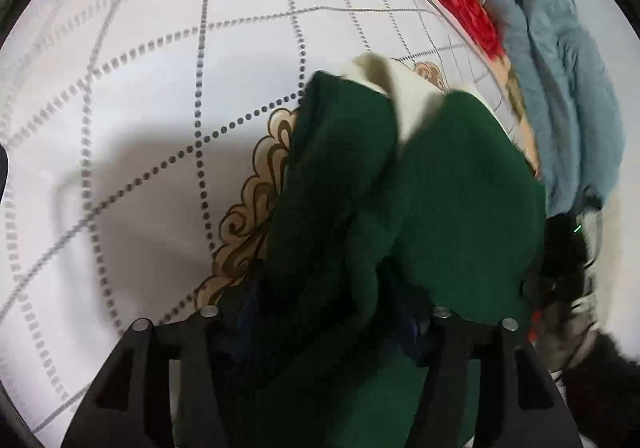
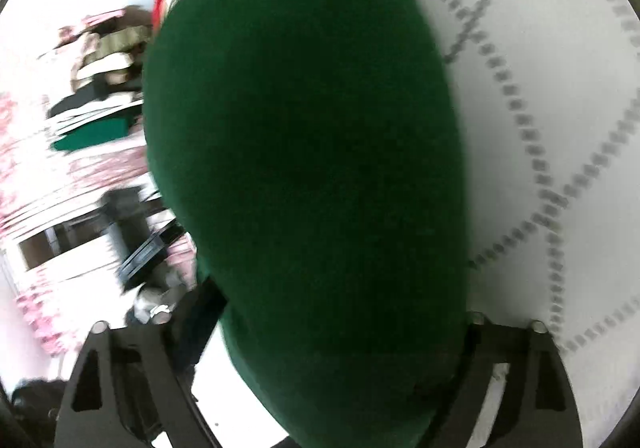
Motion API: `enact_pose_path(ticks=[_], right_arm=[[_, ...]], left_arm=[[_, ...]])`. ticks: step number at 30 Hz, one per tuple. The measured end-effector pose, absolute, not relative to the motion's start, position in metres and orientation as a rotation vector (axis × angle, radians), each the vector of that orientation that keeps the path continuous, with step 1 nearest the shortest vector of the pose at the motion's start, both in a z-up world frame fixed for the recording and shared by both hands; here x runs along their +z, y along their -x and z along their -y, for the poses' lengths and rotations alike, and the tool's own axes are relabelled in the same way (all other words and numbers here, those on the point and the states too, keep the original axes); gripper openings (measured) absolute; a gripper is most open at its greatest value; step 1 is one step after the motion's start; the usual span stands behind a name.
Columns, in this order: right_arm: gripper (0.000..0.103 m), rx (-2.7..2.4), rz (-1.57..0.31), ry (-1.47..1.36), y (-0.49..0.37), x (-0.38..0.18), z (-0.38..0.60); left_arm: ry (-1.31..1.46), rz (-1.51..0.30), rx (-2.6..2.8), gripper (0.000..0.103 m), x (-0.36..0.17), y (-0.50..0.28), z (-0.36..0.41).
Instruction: Fold large clothes
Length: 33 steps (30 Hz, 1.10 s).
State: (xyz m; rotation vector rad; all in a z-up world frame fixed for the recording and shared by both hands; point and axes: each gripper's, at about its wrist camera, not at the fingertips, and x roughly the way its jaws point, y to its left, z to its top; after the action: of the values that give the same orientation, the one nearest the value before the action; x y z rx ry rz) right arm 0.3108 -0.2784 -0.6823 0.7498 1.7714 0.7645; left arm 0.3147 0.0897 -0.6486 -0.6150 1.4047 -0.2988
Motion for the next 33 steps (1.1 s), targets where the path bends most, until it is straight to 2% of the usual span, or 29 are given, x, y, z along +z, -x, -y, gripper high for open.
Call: enact_pose_path(ticks=[3, 4, 5, 7, 10, 13, 23, 26, 29, 33], right_arm=[[0.103, 0.727, -1.748, -0.732, -0.310, -0.679, 0.266], [0.083, 0.717, -1.734, -0.755, -0.309, -0.676, 0.265], [0.076, 0.701, -1.717, -0.794, -0.309, -0.672, 0.266], [0.056, 0.698, -1.691, -0.828, -0.306, -0.664, 0.267], [0.048, 0.697, -1.664, -0.893, -0.303, -0.648, 0.264], [0.044, 0.709, -1.625, -0.941, -0.305, -0.626, 0.257], [0.042, 0.759, -1.528, -0.937, -0.368, -0.552, 0.239], [0.042, 0.728, -1.573, -0.909, -0.400, -0.561, 0.243], [0.046, 0.669, -1.651, -0.806, -0.421, -0.588, 0.248], [0.065, 0.630, -1.725, -0.779, -0.425, -0.621, 0.252]], left_arm=[[0.550, -1.394, -0.311, 0.038, -0.635, -0.320, -0.080], [0.514, -1.388, -0.311, 0.028, -0.629, -0.322, -0.073], [0.494, -1.380, -0.306, 0.022, -0.622, -0.323, -0.071], [0.482, -1.368, -0.302, 0.019, -0.612, -0.323, -0.073], [0.439, -1.355, -0.309, 0.018, -0.594, -0.332, -0.067], [0.414, -1.344, -0.326, 0.018, -0.577, -0.342, -0.069], [0.370, -1.252, -0.356, 0.015, -0.499, -0.390, -0.069], [0.352, -1.306, -0.323, 0.017, -0.523, -0.413, -0.072], [0.320, -1.432, -0.280, 0.022, -0.579, -0.427, -0.061], [0.294, -1.461, -0.260, 0.031, -0.609, -0.430, -0.049]])
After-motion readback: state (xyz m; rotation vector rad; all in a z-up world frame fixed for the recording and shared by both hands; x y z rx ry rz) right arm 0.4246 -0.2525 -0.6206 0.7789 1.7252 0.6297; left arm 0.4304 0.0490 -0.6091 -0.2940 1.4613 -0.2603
